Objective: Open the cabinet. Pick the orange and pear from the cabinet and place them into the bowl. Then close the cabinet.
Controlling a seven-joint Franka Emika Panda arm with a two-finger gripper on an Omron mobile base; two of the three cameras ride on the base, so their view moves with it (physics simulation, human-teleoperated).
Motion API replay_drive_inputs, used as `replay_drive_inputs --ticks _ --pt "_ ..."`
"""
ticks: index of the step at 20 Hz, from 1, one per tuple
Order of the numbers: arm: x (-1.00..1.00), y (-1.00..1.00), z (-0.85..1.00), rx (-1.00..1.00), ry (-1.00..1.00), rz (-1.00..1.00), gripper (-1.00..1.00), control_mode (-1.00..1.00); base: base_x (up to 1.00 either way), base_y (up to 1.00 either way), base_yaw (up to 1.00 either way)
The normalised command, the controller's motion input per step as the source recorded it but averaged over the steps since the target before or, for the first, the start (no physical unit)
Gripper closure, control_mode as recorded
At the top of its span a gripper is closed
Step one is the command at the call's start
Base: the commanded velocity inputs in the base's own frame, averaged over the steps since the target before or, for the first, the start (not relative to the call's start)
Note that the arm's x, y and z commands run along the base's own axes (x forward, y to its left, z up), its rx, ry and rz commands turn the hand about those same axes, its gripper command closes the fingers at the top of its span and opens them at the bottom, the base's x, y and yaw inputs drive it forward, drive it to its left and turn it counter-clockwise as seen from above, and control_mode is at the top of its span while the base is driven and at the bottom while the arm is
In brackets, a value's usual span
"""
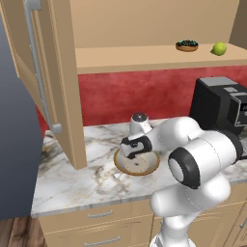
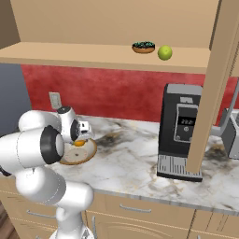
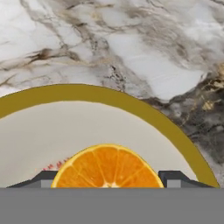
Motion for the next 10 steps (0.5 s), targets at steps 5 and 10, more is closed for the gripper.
replay_drive_inputs --ticks 5,10 --pt "0.00 0.00 -0.27 0.03 0.00 0.00 1.00 -1.00 0.00 0.00 0.00" --pt "0.00 0.00 -0.05 0.00 0.00 0.00 -1.00 -1.00 0.00 0.00 0.00"
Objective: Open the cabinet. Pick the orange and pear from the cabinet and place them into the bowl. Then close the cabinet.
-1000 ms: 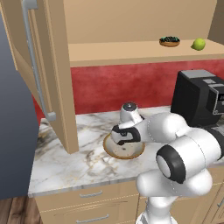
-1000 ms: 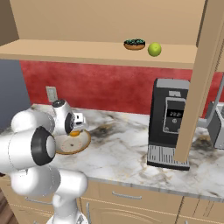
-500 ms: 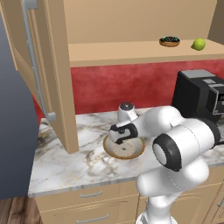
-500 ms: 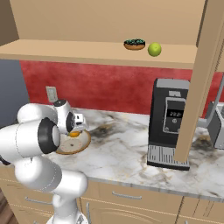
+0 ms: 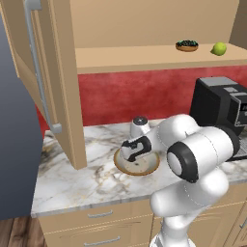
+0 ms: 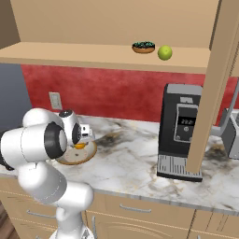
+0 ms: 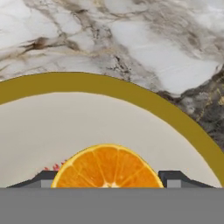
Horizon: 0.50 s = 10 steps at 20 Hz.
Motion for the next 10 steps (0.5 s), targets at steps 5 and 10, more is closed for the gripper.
replay_drive_inputs --ticks 5,10 --pt "0.00 0.00 0.08 0.00 0.00 0.00 -1.00 -1.00 0.00 0.00 0.00" --pt "-0.03 0.00 0.68 0.00 0.00 0.00 -1.00 -1.00 0.00 0.00 0.00"
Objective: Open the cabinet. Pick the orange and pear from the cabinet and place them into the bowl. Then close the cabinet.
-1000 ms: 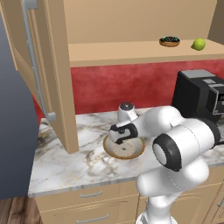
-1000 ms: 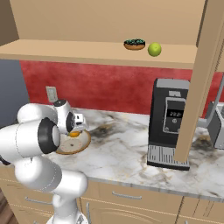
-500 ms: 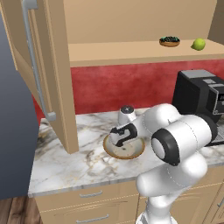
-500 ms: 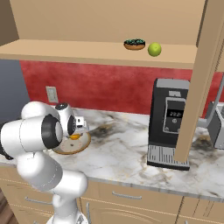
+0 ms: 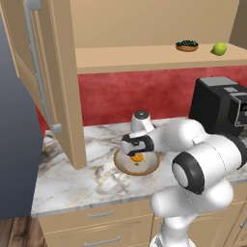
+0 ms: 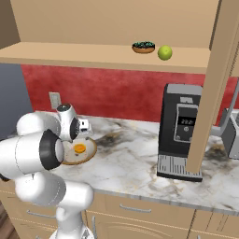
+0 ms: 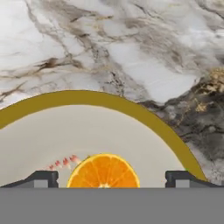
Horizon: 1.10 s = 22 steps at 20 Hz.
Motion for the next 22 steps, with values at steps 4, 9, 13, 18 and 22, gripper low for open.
replay_drive_inputs --ticks 4,9,13,18,22 --pt "-0.24 -0.03 0.84 0.00 0.00 -0.01 -1.00 -1.00 0.00 0.00 0.00" --pt "-0.56 -0.26 0.76 0.00 0.00 -0.04 -1.00 -1.00 0.00 0.00 0.00" --pt "-0.79 -0.36 0.41 0.00 0.02 -0.08 -1.00 -1.00 0.00 0.00 0.00" --pt "-0.87 -0.60 0.39 0.00 0.00 -0.09 -1.00 -1.00 0.00 0.00 0.00" --pt "-0.73 -0.59 0.77 0.00 0.00 -0.12 -1.00 -1.00 0.00 0.00 0.00"
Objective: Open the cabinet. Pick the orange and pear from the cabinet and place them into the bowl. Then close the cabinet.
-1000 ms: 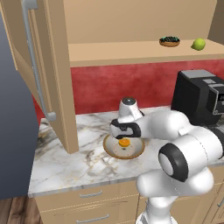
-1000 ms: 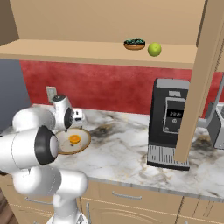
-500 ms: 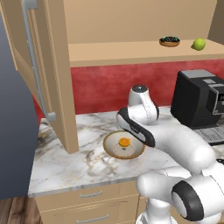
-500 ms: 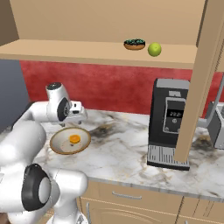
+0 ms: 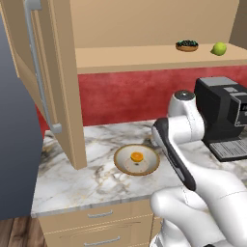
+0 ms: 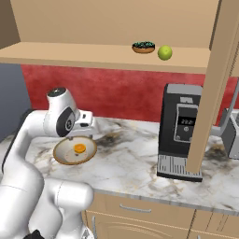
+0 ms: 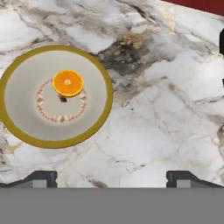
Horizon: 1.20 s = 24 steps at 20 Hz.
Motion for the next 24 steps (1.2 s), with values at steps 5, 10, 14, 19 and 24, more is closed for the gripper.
replay_drive_inputs --ticks 5,10,14,19,24 --pt "-0.64 -0.49 0.82 0.00 0.00 -0.16 -1.00 -1.00 0.00 0.00 0.00" --pt "-0.55 -0.37 0.91 0.00 0.00 -0.19 -1.00 -1.00 0.00 0.00 0.00" --pt "-0.43 -0.39 0.88 -0.01 0.00 -0.23 -1.00 -1.00 0.00 0.00 0.00" --pt "-0.35 -0.50 0.84 0.00 0.00 -0.25 -1.00 -1.00 0.00 0.00 0.00" --pt "-0.04 -0.47 0.50 -0.11 -0.05 -0.16 -1.00 -1.00 0.00 0.00 0.00"
